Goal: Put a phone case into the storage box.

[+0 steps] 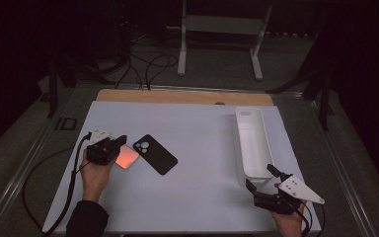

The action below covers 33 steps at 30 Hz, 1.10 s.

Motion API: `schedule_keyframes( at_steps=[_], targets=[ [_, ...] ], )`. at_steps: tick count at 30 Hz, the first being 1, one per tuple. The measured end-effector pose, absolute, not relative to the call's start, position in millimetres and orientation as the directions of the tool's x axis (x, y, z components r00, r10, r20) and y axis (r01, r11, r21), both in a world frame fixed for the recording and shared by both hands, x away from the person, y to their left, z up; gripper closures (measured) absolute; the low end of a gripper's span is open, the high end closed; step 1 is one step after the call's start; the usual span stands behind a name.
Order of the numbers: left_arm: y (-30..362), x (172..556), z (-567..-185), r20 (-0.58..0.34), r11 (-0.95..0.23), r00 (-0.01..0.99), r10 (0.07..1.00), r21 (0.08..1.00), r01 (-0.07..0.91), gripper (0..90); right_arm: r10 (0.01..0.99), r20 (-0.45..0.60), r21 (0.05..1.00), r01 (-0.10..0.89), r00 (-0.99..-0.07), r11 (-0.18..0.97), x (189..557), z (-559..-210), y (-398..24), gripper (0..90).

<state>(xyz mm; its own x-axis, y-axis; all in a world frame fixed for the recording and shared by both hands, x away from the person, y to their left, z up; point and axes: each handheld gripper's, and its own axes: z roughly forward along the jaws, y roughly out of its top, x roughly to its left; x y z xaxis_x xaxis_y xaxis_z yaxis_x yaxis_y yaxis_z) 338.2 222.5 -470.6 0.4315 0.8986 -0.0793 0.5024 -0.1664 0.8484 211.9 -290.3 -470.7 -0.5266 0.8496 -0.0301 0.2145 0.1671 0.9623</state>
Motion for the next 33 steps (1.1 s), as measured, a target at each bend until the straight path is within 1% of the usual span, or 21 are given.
schedule_keyframes(
  at_steps=[1, 8, 14, 17, 19, 20, 24, 26, 28, 33],
  targets=[
    [221, 344, -476, -0.085, -0.163, 0.418, 0.904, 0.837, 0.523, 89.9, 0.849, -0.031, 0.962, 0.214, -0.527, 0.168, 212, -471, -290, 10.2],
    [215, 358, -494, -0.064, -0.193, 0.408, 0.911, 0.806, 0.559, 90.0, 0.848, -0.034, 0.962, 0.214, -0.528, 0.172, 212, -471, -290, 10.3],
    [214, 369, -501, -0.058, -0.198, 0.380, 0.923, 0.776, 0.599, 90.0, 0.848, -0.035, 0.961, 0.214, -0.528, 0.173, 213, -472, -290, 10.3],
    [213, 374, -505, -0.071, -0.191, 0.371, 0.926, 0.760, 0.621, 90.0, 0.849, -0.036, 0.961, 0.214, -0.528, 0.174, 213, -472, -290, 10.3],
    [213, 374, -505, -0.071, -0.191, 0.371, 0.926, 0.760, 0.621, 90.0, 0.849, -0.034, 0.961, 0.215, -0.527, 0.172, 213, -472, -290, 10.3],
    [212, 378, -510, -0.073, -0.192, 0.363, 0.929, 0.742, 0.642, 90.0, 0.849, -0.034, 0.961, 0.215, -0.527, 0.172, 213, -472, -290, 10.4],
    [212, 380, -514, -0.082, -0.186, 0.355, 0.931, 0.731, 0.657, 90.0, 0.849, -0.037, 0.961, 0.213, -0.527, 0.174, 213, -472, -290, 10.4],
    [209, 383, -521, -0.083, -0.185, 0.339, 0.937, 0.705, 0.684, 90.0, 0.851, -0.033, 0.962, 0.215, -0.524, 0.170, 212, -471, -291, 10.4],
    [209, 383, -522, -0.094, -0.175, 0.335, 0.938, 0.704, 0.688, 90.0, 0.852, -0.033, 0.963, 0.213, -0.522, 0.167, 213, -471, -291, 10.4],
    [208, 383, -523, -0.088, -0.187, 0.338, 0.937, 0.693, 0.696, 90.0, 0.853, -0.036, 0.962, 0.213, -0.520, 0.170, 212, -471, -291, 10.4]
  ],
)
